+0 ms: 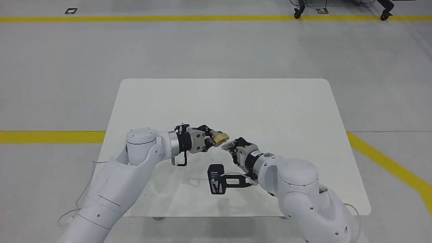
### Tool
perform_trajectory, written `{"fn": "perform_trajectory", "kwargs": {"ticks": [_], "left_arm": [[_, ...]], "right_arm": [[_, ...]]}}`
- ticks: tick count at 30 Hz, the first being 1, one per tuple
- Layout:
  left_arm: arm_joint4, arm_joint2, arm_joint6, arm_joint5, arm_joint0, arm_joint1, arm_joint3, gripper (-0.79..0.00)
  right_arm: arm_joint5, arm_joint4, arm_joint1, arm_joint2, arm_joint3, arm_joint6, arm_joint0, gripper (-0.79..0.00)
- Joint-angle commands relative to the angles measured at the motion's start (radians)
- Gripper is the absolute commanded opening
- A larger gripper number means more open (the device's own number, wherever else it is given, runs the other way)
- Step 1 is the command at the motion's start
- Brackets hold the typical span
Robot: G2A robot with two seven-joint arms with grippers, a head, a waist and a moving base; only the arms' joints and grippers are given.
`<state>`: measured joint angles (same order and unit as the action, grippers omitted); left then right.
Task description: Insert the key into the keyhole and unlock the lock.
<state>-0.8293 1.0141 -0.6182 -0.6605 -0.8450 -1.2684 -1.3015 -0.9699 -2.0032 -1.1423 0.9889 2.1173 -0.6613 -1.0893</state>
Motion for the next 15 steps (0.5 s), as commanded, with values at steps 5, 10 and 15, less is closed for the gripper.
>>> {"fn": "perform_trajectory", "kwargs": {"ticks": [5,10,15], "left_arm": [[-0.003,0.003,0.004,-0.006,-0.002,0.001,-0.003,-0.785],[-0.001,0.004,0.006,-0.011,-0.003,0.002,-0.006,-0.785],[0.000,0.008,0.009,-0.012,-0.006,0.003,-0.010,-0.785]], "right_arm": [[-0.006,-0.021,-0.005,-0.021,0.003,-0.014,0.006,-0.785],[-0.007,-0.035,-0.010,-0.038,0.000,-0.025,0.011,-0.785],[-0.008,-0.048,-0.015,-0.054,-0.003,-0.036,0.015,-0.785]]}}
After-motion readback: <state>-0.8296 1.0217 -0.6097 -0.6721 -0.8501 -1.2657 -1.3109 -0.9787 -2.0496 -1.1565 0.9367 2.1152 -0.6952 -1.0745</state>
